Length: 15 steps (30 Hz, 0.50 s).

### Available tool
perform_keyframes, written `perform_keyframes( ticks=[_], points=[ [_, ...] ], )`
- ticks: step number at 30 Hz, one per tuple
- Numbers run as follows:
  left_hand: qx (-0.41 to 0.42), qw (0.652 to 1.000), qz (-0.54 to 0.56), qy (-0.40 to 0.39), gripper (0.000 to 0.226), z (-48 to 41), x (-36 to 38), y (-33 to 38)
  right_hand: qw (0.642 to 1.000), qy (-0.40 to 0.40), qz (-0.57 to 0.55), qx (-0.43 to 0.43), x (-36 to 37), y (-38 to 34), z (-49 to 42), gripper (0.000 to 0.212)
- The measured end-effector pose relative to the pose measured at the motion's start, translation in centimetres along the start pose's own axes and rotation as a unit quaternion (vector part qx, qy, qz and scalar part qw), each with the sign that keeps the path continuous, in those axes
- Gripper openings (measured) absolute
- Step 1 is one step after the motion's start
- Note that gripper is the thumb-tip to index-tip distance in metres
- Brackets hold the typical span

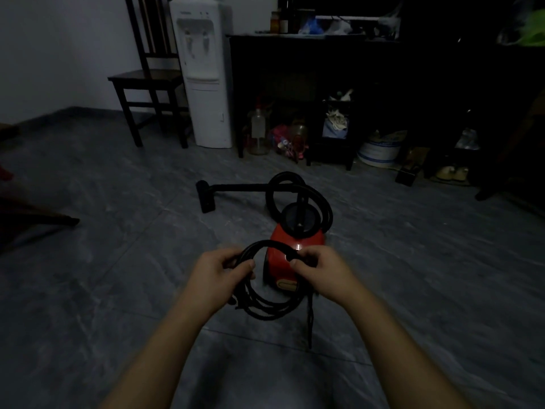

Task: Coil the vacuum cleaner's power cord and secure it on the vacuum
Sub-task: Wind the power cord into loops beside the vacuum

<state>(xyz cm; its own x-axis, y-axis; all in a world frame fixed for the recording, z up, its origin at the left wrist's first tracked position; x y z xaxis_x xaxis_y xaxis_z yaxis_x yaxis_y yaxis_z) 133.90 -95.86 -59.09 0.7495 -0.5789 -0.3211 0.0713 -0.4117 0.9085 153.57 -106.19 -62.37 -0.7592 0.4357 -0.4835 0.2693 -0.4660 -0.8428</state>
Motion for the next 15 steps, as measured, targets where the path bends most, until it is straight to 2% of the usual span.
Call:
perform_keyframes(
  ticks=[4, 7, 9, 12, 15],
  points=[
    [-0.029, 0.998, -0.044, -0.024, 0.006, 0.1, 0.3, -0.8, 0.996, 0.06, 0.043, -0.046, -0.2, -0.7, 0.0, 0.011],
    [-0.047, 0.996, -0.057, -0.049, 0.003, 0.2, 0.5, -1.5, 0.994, 0.071, 0.052, -0.071, -0.3, -1.1, 0.2, 0.011],
    [-0.032, 0.99, -0.11, -0.081, 0.002, 0.1, 0.5, -2.0, 0.991, 0.07, 0.068, -0.086, -0.3, -1.3, 0.3, 0.012],
    [0.001, 0.973, -0.206, -0.107, 0.015, 0.0, 0.2, -2.7, 0.987, 0.063, 0.097, -0.111, -0.3, -1.4, 0.5, 0.013],
    [0.023, 0.971, -0.216, -0.104, 0.019, -0.1, 0.3, -2.2, 0.983, 0.067, 0.12, -0.126, -0.4, -1.4, 0.7, 0.014]
  ],
)
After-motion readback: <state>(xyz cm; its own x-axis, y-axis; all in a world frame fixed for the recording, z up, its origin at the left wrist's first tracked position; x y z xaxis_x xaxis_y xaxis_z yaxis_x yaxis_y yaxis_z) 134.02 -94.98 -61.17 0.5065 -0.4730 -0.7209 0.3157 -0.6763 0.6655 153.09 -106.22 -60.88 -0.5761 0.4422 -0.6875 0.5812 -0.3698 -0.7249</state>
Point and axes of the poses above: each hand's wrist, its own z-axis away from the middle knuckle, its own x-axis out of the palm, y = z × x, the point moved 4 cm from there along -z, towards the middle knuckle, and after that the axes turned 15 degrees about x, right-handed, at the moved point
